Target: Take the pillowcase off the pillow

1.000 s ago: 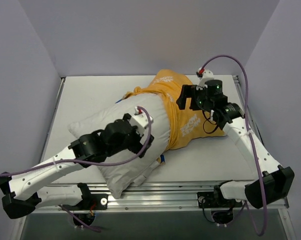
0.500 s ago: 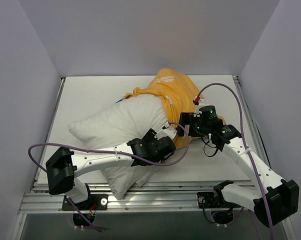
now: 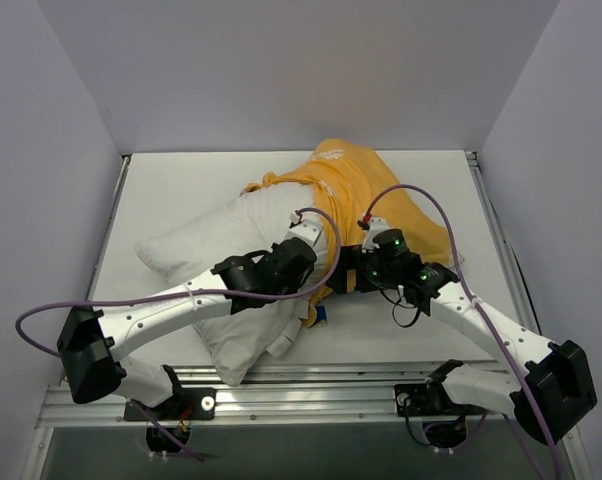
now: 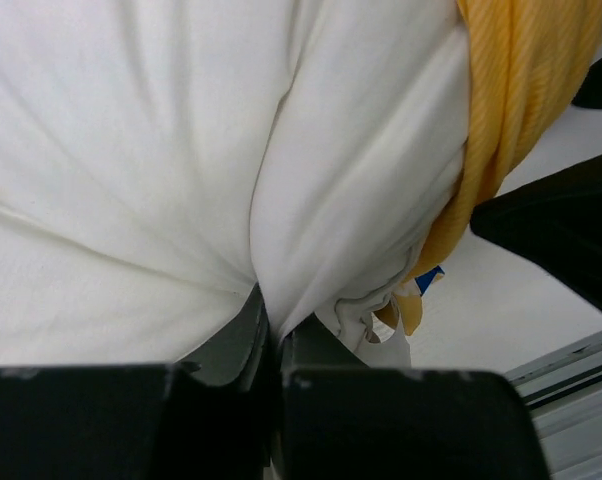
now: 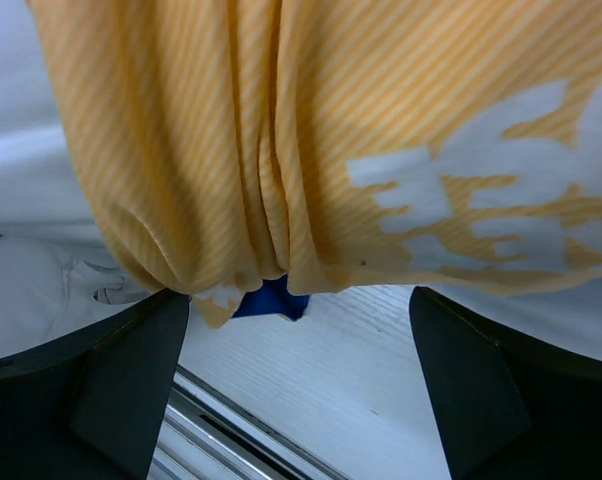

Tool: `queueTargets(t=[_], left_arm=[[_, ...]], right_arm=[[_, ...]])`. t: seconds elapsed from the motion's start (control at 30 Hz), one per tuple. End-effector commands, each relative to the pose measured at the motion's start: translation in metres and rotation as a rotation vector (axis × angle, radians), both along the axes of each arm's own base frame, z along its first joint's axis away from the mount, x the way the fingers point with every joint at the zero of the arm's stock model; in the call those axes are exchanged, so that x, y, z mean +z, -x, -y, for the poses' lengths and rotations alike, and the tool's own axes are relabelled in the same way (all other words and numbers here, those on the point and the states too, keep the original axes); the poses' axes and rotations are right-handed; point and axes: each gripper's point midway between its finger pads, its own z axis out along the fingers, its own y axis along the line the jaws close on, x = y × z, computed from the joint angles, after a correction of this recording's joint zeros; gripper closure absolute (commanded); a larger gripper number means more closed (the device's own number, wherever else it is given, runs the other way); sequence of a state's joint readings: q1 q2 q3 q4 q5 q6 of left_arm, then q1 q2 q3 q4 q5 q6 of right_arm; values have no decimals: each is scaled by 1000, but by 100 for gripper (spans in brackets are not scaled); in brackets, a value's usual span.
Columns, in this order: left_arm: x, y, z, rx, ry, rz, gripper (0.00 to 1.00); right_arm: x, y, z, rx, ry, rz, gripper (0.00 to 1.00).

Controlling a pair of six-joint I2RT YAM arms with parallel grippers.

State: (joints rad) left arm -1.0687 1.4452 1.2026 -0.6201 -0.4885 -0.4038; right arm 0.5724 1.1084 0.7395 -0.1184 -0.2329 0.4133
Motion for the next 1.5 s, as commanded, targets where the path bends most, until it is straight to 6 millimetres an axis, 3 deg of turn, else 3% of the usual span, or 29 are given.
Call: queueTargets(t=[0.0,0.2,0.27,0.33,0.37,0.4,0.43,0.5,0.63,0.67,0.77,0.8,0.83,0.9,0.93,1.03,1.13,1.17,1.23,1.27,1.3,1.37,1.4,1.47], left_arm=[[33,-2,3,-8,128,8,98],[51,-9,3,-4,154,19,98],[58,-12,2,2,158,29,98],[67,-17,-5,21,162,45,98],[71,-20,-11,33,161,54,98],[78,-21,-19,47,161,64,98],[79,-23,-27,64,151,67,98],[81,-31,-55,115,118,58,98],[88,-31,-107,172,94,42,98],[86,-30,-124,200,76,24,98],[84,-18,-146,194,68,-11,98],[83,-11,-156,205,66,-29,98],[77,-4,-157,190,73,-58,98],[70,10,-159,173,82,-109,98],[70,20,-155,145,114,-136,98],[60,45,-143,91,185,-235,98],[53,61,-122,12,284,-307,98],[57,63,-111,-29,336,-317,83],[65,61,-103,-35,385,-313,51],[73,57,-99,-44,407,-299,29],[88,53,-92,-61,433,-282,21],[108,47,-83,-85,467,-264,14],[129,43,-73,-132,500,-248,10],[148,38,-63,-174,525,-230,8]], right_arm=[[8,-4,-26,36,-74,33,13],[9,-23,-60,67,-73,77,16],[12,-32,-63,55,-60,95,22],[1,-46,-51,-9,19,98,39],[5,-55,-47,-38,38,115,49],[-2,-63,-35,-88,91,111,73],[-1,-70,-26,-113,122,124,85],[2,-88,6,-207,184,122,100],[24,-124,85,-408,266,145,100],[28,-132,122,-491,294,130,100],[58,-150,180,-647,258,143,100],[62,-152,215,-744,243,123,100],[77,-158,233,-802,218,140,100],[83,-159,267,-924,178,114,100],[92,-163,274,-951,161,129,100],[92,-172,266,-905,131,105,100],[94,-176,228,-758,64,98,100],[97,-170,221,-734,54,111,95],[101,-162,204,-678,36,120,71],[103,-158,200,-668,31,122,63],[109,-148,199,-663,31,131,49],[120,-135,198,-639,46,153,38],[127,-131,196,-625,51,167,29],[140,-122,192,-594,76,194,23]])
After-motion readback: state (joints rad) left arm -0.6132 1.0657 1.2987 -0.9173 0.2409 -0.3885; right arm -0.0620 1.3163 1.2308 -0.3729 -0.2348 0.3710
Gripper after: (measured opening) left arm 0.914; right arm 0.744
